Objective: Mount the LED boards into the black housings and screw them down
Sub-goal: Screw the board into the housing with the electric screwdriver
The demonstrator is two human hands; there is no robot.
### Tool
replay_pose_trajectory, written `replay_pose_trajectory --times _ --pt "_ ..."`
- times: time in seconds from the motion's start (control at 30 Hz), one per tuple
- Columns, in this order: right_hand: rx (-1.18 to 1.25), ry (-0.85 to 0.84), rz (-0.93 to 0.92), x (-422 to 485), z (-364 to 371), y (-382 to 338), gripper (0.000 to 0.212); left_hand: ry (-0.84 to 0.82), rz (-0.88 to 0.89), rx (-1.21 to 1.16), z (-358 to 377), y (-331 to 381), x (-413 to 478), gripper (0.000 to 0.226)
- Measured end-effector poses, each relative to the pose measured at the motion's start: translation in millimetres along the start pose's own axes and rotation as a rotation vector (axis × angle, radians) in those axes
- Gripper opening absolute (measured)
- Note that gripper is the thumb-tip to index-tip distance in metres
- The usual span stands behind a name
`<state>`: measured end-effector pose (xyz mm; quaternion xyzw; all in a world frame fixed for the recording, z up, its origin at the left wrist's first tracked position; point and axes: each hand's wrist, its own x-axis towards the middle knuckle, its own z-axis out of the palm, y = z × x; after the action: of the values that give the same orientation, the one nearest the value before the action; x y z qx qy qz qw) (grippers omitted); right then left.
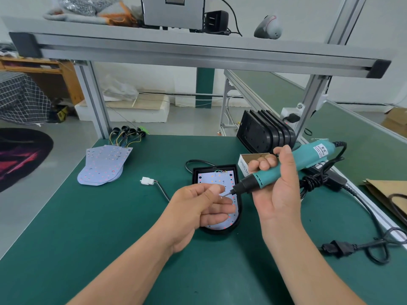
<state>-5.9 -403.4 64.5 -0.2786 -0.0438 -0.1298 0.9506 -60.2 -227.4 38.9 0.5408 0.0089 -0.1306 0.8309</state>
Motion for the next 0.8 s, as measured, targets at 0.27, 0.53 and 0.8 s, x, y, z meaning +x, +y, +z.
replay_pose_trajectory --times 0.27,0.53,0.8 --pt "0.025 0.016 0.001 1.1 -0.7 -1.0 0.017 0.123 -0.014 0.129 -12.4 4.1 8.3 0.024" --pt "0.075 0.04 0.017 5.9 -3.3 -4.0 0.016 0.388 0.149 0.528 -30.2 2.7 23.0 0.015" --pt "0.089 0.035 0.005 6.1 -2.5 -6.1 0.015 0.297 0.247 0.676 -27.5 0.4 17.6 0.007"
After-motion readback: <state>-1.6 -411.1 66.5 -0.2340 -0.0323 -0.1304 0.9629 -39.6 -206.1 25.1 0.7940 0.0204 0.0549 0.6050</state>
